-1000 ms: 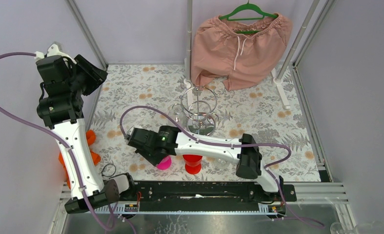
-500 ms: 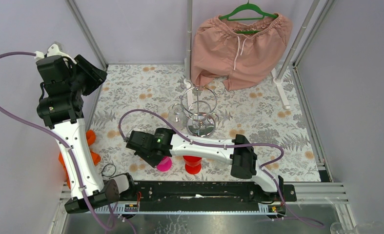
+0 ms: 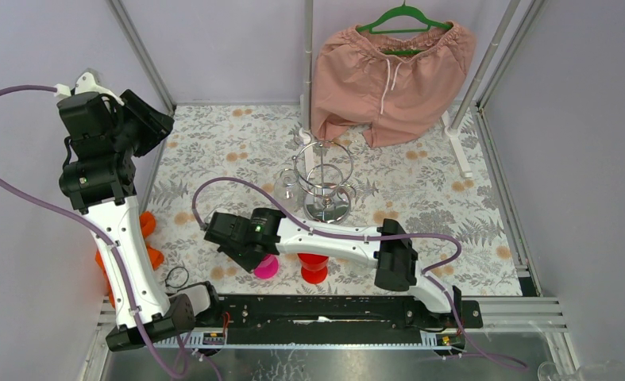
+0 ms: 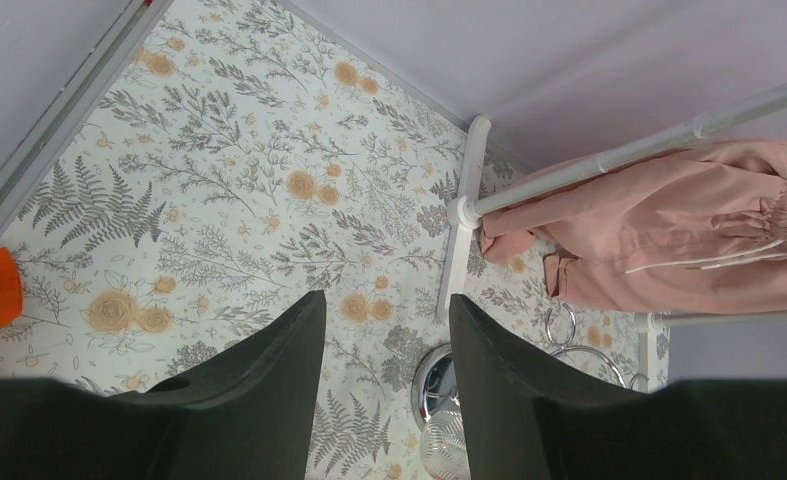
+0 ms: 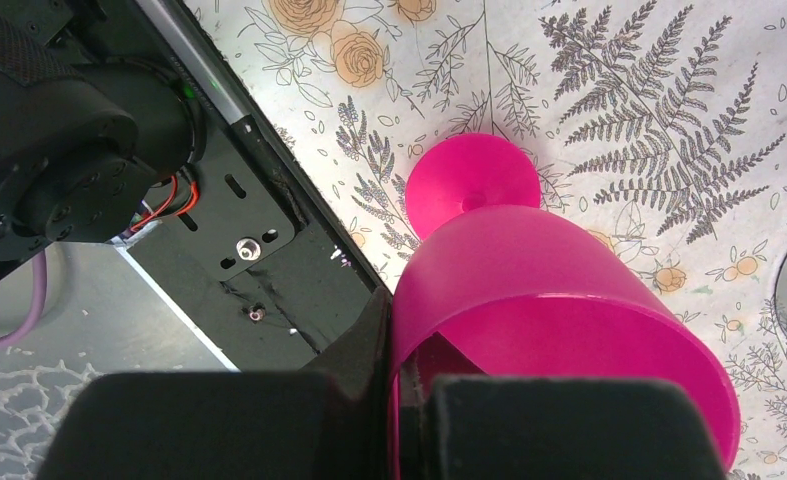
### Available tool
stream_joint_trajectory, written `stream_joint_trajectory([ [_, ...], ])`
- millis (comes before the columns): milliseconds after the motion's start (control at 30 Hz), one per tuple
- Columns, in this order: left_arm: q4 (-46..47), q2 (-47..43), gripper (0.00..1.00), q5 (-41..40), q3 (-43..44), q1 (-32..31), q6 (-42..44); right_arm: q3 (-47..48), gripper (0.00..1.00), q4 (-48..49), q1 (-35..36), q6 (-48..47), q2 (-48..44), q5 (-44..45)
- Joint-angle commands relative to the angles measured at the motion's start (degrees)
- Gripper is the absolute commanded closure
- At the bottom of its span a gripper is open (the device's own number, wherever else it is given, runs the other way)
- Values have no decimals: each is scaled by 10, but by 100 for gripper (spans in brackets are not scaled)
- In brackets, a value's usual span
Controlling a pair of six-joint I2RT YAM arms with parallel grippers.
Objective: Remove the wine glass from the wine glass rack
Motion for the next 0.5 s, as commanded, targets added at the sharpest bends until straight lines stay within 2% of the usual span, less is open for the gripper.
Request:
stream_joint_trajectory([
  [0,8,-8,44,-7,-3,4,14,29,100,-13,3,5,8,-6],
  [67,9,-9,44,-8,-5,4,15,31,98,-17,3,7,10,-8],
  [100,9,-10,44,-8,-7,5,15,30,93,-17,3,7,10,-9],
  [467,9,-14,44,-11,-17,4,22,37,68,-20,3,11,7,-19],
])
